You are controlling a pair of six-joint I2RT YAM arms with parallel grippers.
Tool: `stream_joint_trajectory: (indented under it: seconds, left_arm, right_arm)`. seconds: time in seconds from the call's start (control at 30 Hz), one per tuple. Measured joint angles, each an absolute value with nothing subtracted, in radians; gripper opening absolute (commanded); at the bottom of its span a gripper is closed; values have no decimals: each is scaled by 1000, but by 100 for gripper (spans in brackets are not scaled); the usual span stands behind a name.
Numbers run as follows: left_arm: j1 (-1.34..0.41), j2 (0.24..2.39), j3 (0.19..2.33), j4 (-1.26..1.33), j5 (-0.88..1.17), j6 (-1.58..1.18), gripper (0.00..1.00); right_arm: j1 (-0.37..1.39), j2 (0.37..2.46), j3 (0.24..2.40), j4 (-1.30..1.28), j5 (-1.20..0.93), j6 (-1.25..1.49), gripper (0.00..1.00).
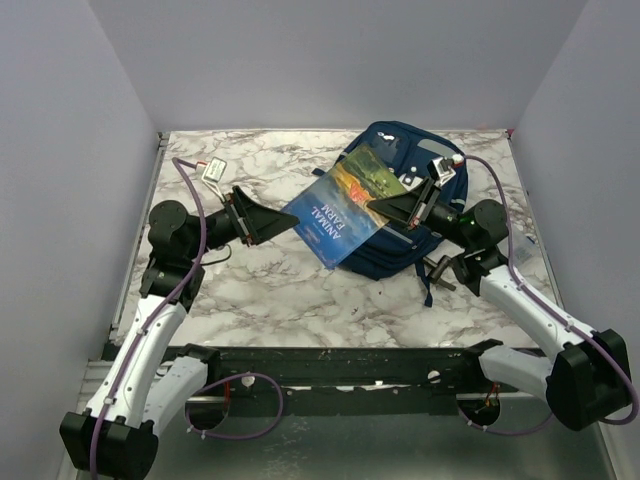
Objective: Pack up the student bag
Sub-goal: Pick up the book from the center of the board.
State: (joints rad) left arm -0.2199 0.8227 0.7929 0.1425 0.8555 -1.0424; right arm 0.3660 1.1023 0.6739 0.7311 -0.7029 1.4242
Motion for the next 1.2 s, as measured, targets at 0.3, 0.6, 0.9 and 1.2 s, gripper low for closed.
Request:
stream_joint_trajectory:
  seconds: [0.3,0.6,0.9,1.2]
  left_arm:
    - [-385,863,736,297,737,-1177,83]
    - [-455,1013,739,437,643,-1255,50]
    - [-458,1064,746,467,565,-1213,0]
    - [-331,872,789,56,428,-927,0]
  right_arm:
    - [378,1150,659,877,-532,1489,0]
    - [429,1160,602,942,-442,1500,0]
    - [440,1135,570,862,-435,1423,45]
    - [444,1079,773,193,-347,856,62]
